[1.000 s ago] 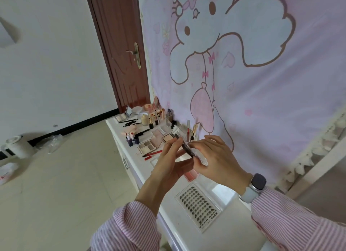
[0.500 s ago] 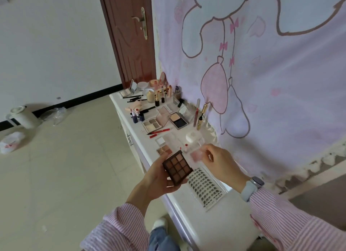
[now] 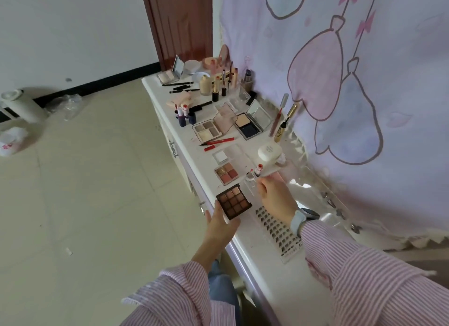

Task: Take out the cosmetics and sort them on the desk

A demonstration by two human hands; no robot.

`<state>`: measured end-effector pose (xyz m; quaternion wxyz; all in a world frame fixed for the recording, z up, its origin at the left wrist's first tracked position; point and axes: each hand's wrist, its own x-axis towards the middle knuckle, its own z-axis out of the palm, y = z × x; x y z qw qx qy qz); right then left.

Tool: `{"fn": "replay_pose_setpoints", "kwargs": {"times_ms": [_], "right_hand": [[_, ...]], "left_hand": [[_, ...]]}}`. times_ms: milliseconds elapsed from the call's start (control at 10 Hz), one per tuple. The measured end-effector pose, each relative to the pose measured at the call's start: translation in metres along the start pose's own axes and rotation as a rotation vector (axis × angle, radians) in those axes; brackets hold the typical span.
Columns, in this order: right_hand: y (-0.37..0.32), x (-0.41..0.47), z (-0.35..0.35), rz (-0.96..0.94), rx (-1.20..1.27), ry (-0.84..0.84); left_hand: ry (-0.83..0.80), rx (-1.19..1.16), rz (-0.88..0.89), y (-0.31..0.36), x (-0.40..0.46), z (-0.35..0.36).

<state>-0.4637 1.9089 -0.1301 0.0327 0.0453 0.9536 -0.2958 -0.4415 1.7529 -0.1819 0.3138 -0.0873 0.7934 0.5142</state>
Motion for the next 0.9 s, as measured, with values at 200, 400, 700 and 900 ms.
{"fn": "replay_pose_setpoints", "kwargs": {"times_ms": [200,400,700,900], "right_hand": [[0.009,0.012,0.011,0.042,-0.009,-0.045],[0.019,0.014,0.018,0.087,0.042,-0.064],[0.023,0.011,0.014,0.092,0.052,-0.093],[0.027,-0.008,0.005,0.138,0.101,-0.026]], "left_hand": [[-0.016,0.264,0.011,-0.01,0.013,0.01],[0.016,0.436,0.035,-0.021,0.014,0.016],[0.048,0.538,0.044,-0.024,0.012,0.019],[0.095,0.622,0.034,-0.027,0.004,0.02]]}}
